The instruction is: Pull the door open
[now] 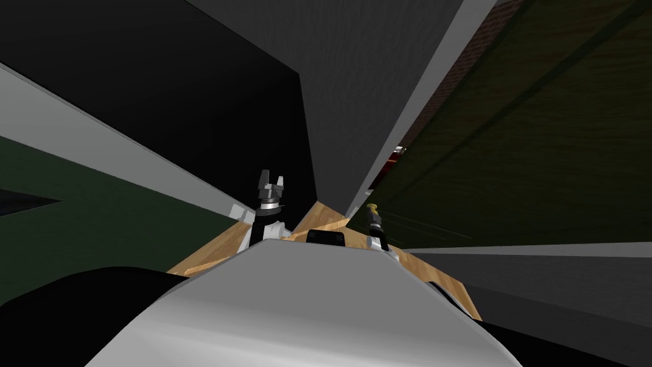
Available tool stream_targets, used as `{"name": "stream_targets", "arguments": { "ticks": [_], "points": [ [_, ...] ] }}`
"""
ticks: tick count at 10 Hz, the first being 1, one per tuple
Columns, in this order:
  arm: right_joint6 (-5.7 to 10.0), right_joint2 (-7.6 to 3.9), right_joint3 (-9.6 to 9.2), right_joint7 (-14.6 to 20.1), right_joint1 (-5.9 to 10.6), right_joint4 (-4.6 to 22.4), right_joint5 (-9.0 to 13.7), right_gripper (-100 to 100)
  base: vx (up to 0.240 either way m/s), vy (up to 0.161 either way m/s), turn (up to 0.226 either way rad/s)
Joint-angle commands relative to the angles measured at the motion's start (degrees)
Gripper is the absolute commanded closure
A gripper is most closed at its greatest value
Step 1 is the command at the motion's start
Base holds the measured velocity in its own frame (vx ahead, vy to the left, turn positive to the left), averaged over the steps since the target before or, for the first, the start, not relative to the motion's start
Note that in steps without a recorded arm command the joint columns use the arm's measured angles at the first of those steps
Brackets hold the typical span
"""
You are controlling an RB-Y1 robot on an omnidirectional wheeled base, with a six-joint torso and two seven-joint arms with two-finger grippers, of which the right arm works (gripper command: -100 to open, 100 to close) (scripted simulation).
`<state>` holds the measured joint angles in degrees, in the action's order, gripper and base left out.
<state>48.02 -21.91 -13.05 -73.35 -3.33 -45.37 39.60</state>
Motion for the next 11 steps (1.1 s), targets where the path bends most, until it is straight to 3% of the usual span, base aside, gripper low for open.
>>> {"name": "stream_targets", "arguments": {
  "ticks": [1, 11],
  "points": [
    [-0.01, 0.12, -0.02, 1.61, -0.11, -0.02, 0.06, 100, -0.019, -0.005, 0.02],
    [0.12, 0.38, 0.95, 15.35, -0.35, -0.01, 0.7, 100, -0.03, -0.01, 0.045]
  ]
}}
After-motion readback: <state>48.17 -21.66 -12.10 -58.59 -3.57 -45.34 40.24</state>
